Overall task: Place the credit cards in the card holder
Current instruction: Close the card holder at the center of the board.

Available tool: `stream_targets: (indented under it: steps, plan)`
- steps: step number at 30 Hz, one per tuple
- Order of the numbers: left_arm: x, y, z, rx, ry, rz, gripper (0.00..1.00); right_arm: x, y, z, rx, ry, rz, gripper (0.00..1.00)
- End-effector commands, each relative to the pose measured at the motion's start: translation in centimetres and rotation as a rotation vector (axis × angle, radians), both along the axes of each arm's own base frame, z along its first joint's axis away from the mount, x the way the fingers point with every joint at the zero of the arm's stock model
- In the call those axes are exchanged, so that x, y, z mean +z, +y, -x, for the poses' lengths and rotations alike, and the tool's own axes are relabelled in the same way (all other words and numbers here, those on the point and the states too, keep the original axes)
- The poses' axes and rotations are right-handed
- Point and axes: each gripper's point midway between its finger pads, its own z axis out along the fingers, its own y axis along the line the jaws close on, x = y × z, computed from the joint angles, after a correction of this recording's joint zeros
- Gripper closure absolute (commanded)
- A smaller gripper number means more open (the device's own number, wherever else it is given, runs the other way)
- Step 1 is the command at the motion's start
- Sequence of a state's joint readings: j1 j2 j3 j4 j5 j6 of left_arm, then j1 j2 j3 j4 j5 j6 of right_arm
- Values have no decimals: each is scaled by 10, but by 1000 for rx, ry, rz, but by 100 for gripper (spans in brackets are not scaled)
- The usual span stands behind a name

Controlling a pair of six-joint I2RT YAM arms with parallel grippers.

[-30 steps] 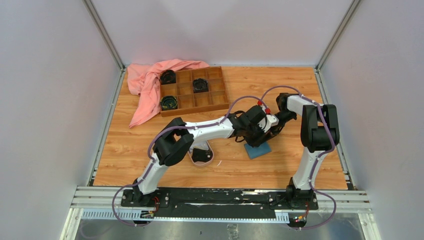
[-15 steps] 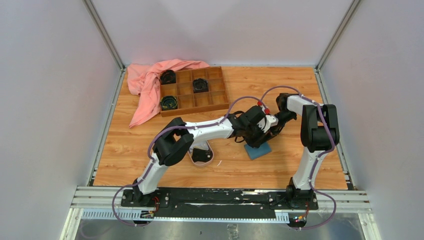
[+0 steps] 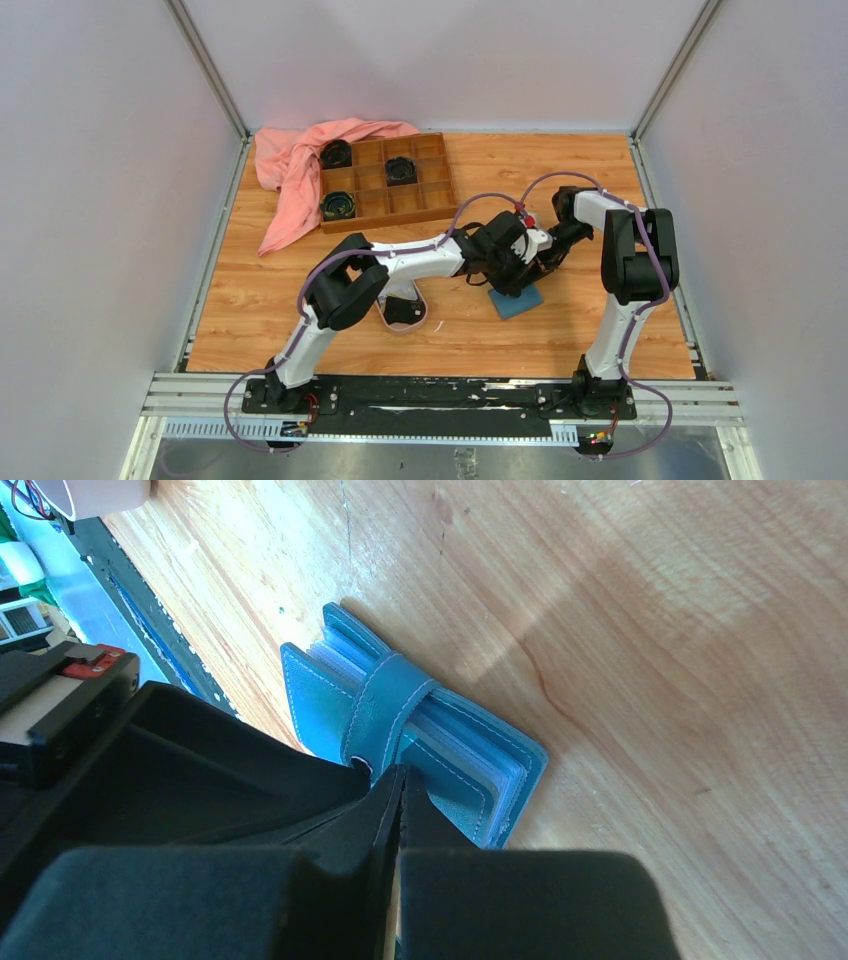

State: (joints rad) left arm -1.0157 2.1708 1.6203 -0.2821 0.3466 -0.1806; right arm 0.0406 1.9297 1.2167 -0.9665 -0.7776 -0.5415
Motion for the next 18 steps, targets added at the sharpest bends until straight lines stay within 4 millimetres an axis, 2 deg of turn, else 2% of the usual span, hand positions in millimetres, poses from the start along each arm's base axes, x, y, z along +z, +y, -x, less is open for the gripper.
stream_targets:
  steps: [1,7,18]
  plan:
    - [-38,14,13,2,87,-64,100,-10,-10,-2,-3,4,38,100]
    - [-55,30,16,39,142,-79,100,-9,-10,-3,-3,3,38,100]
    - [-79,46,0,203,337,-31,100,-9,-11,-3,-6,1,41,100]
